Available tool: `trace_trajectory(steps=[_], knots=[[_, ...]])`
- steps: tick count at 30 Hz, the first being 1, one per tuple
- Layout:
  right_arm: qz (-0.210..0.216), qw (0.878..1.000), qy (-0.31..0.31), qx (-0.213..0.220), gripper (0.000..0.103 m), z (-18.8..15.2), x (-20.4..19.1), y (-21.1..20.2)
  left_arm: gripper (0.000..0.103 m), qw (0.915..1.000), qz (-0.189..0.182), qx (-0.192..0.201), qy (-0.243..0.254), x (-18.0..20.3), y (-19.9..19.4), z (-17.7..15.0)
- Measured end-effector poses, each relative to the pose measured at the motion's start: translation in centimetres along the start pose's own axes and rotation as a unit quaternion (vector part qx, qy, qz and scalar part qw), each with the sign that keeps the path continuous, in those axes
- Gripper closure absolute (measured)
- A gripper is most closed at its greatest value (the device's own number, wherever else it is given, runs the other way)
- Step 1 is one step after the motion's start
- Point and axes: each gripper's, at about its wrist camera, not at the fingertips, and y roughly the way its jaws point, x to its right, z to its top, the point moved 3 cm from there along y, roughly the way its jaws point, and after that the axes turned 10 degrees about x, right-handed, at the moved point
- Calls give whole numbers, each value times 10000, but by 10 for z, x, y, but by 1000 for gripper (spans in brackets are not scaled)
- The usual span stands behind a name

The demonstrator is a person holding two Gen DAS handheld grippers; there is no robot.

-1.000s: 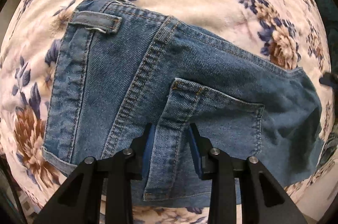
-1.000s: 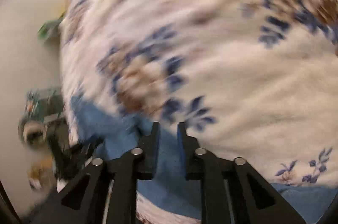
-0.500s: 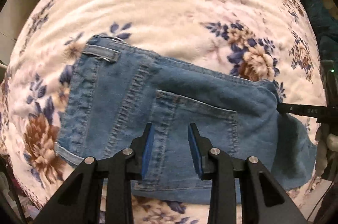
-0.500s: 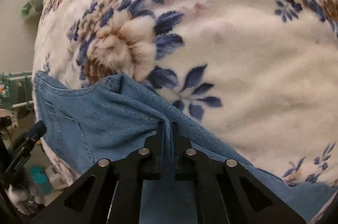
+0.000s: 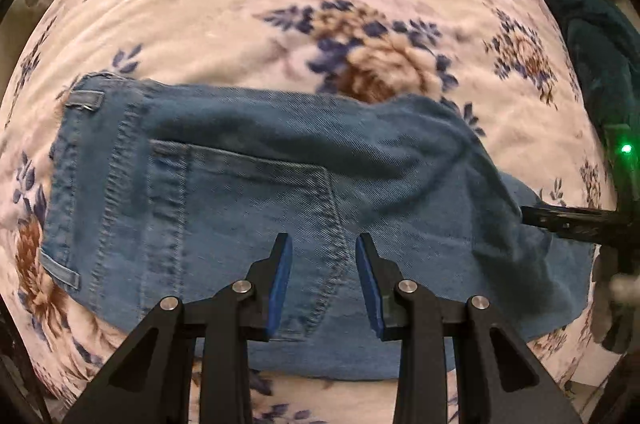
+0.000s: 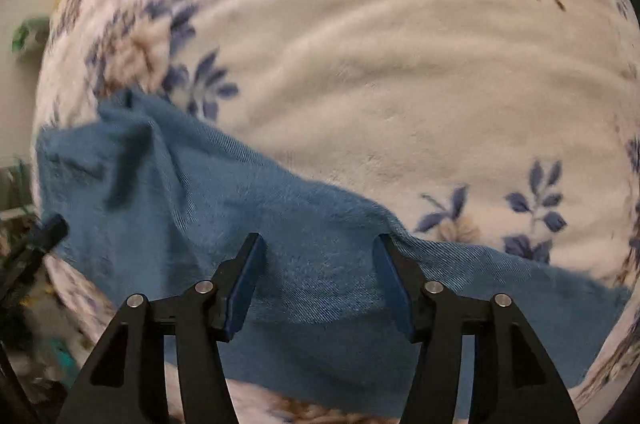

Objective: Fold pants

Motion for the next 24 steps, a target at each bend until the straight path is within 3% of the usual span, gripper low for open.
trace_trajectory(steps=[1,2,6,9,11,14,16,17,22,24], knots=[[-190,9997,-163,25,97,-2,-2,4,73,10000,17,-5,15,2,2,-2],[-460,9986,-257,42,102,-4,-3,8,73,10000,41,-14,32,4,3,-4],[-855,9925,447,747,103,-3,29,-11,73,9999,152,-31,61,5,3,-13],[-411,9889,1222,735,102,-9,69,-15,73,9998,204,-13,26,4,-1,-18],[228,9862,1465,729,101,-18,77,-25,73,9998,204,40,39,9,-7,-22],[535,9701,2015,1241,87,-46,101,-61,73,9992,283,197,206,29,-18,-32],[426,9531,2519,1623,45,-78,135,-87,66,9984,268,306,396,54,-25,-41],[363,9465,2703,1726,40,-91,150,-94,54,9981,247,333,455,62,-26,-45],[-513,8898,4000,2136,39,-210,250,-126,22,9952,196,594,747,119,-31,-71],[-820,8627,4452,2256,39,-258,292,-139,19,9947,246,557,833,143,-25,-83]])
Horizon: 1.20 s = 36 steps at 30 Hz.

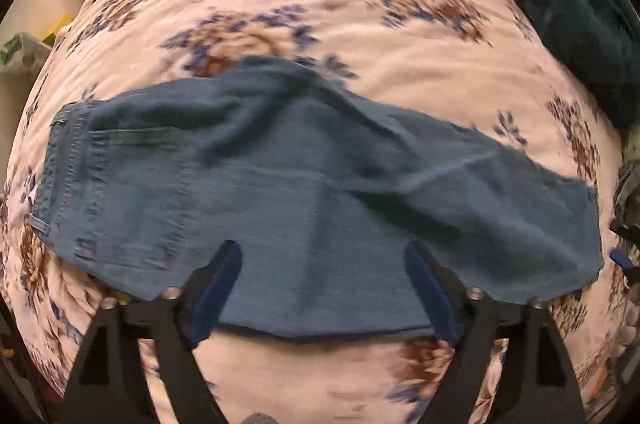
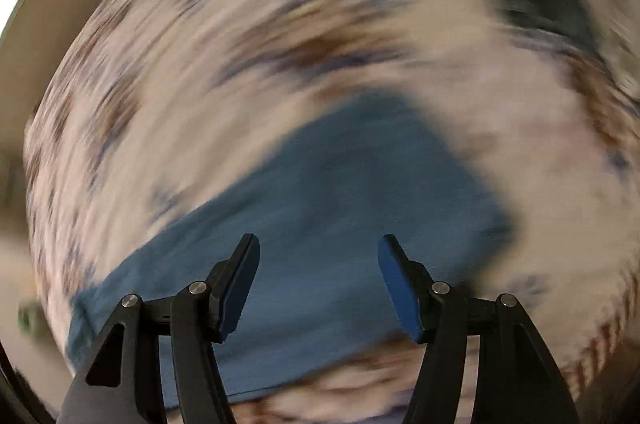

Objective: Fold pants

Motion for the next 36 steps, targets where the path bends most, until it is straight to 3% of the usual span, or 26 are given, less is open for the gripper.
trace_trajectory(steps=[3,7,8,10,18,20,24,31,33,36], knots=[[-244,9979,608,-13,39,16,79,3,19,9999,-36,-99,-81,30,8,-13],[-100,9963,810,-262,43,14,120,28,19,9997,-37,-227,-68,66,19,-30],[27,9965,793,-272,48,15,121,33,19,9997,-24,-244,-31,73,21,-33],[111,9973,662,-300,67,10,118,40,19,9995,11,-298,94,87,25,-40],[390,9976,458,-336,67,-11,85,69,19,9983,201,-385,392,113,36,-45],[257,9990,244,-285,93,-12,80,70,19,9982,219,-384,402,114,37,-45],[134,9990,291,310,94,-5,91,37,19,9983,237,-384,362,114,37,-45],[108,9991,406,-37,93,-15,103,51,19,9981,260,-526,210,109,44,-47],[125,9988,470,12,94,-14,103,51,19,9980,264,-535,198,108,45,-48],[-171,9990,124,390,94,-6,99,36,19,9980,285,-524,222,104,44,-48]])
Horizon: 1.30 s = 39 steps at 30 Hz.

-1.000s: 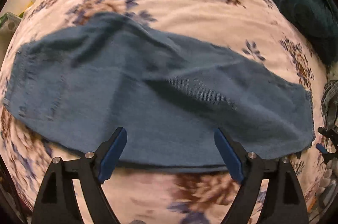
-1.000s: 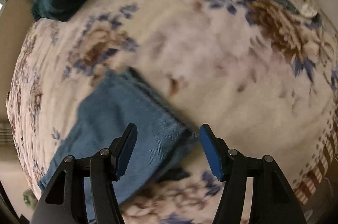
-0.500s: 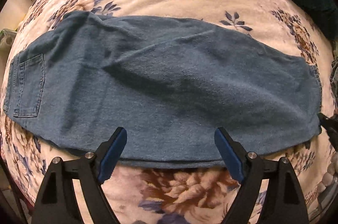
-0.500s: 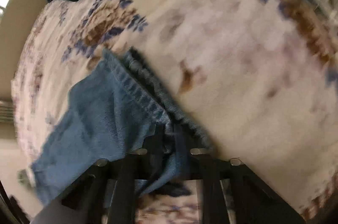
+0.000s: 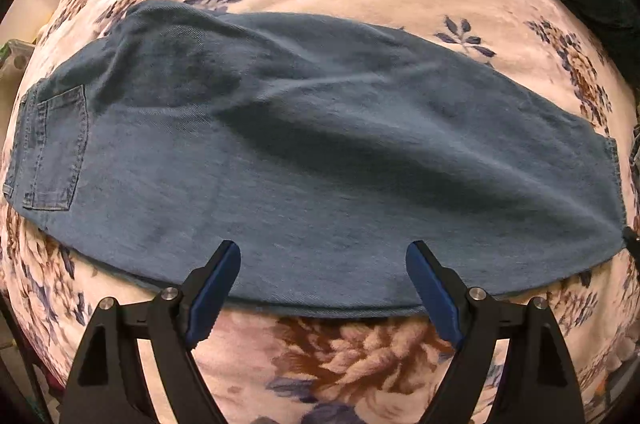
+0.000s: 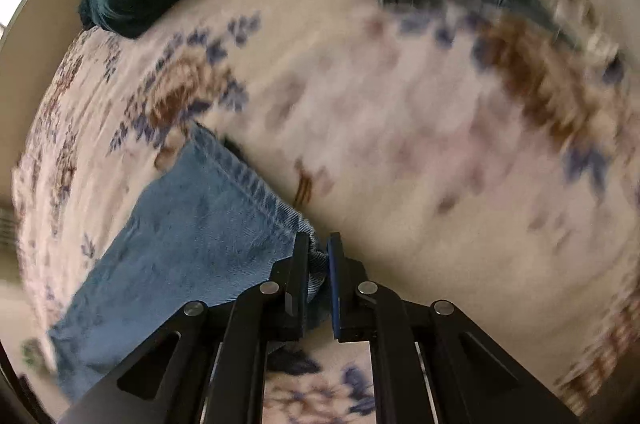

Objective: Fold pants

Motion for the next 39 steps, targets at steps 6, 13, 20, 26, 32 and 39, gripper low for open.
trace_trajectory(steps=[6,13,20,26,32,39], knots=[[-119,9969,52,-772,91,-16,10,26,19,9998,-71,-42,-168,-11,-1,2],[264,9960,-531,-671,69,1,-46,-37,19,9996,-119,95,-225,-49,-20,17],[2048,9095,-3303,-1477,42,-89,-294,-43,19,9963,324,393,-686,-125,-15,61],[2137,8044,-5240,-1809,42,-193,-463,12,19,9937,682,227,-860,-186,16,81],[1746,7212,-6298,-2296,48,-241,-506,45,19,9926,593,63,-1062,-216,36,80],[1813,7847,-5628,-1863,90,-226,-499,32,19,9916,492,-26,-1197,-235,48,69]])
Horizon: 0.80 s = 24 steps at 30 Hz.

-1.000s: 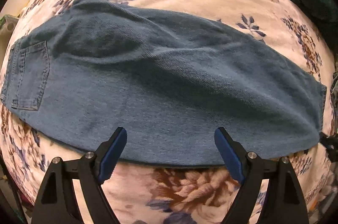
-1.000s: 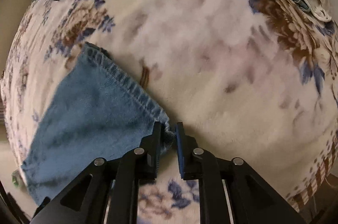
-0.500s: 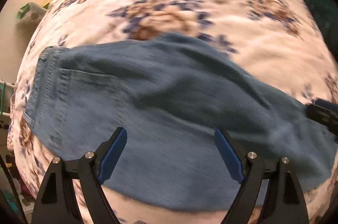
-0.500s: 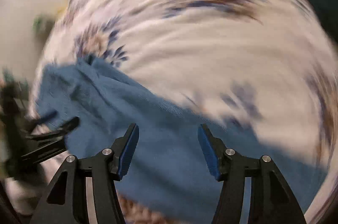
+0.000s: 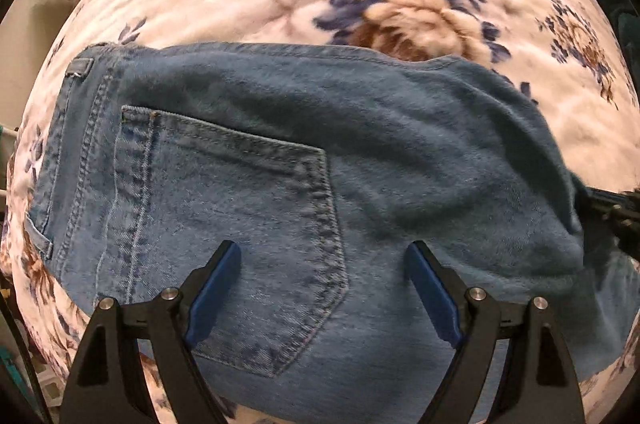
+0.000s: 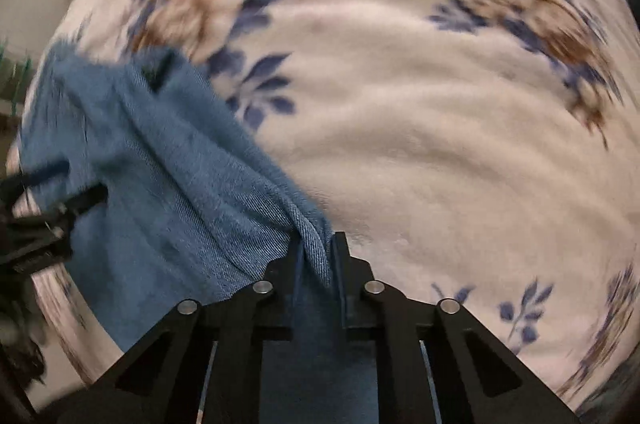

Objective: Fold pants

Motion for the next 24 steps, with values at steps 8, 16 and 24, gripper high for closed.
trace_trajectory(steps=[8,16,24], knots=[[996,9533,2839,253,91,-29,63,17,19,10000,-72,-19,21,-22,6,-3],[549,9818,1796,280,53,6,35,-23,19,9998,-161,19,-120,-49,2,7],[1203,9907,641,12,59,62,-54,10,19,9995,-128,51,-276,-74,3,19]])
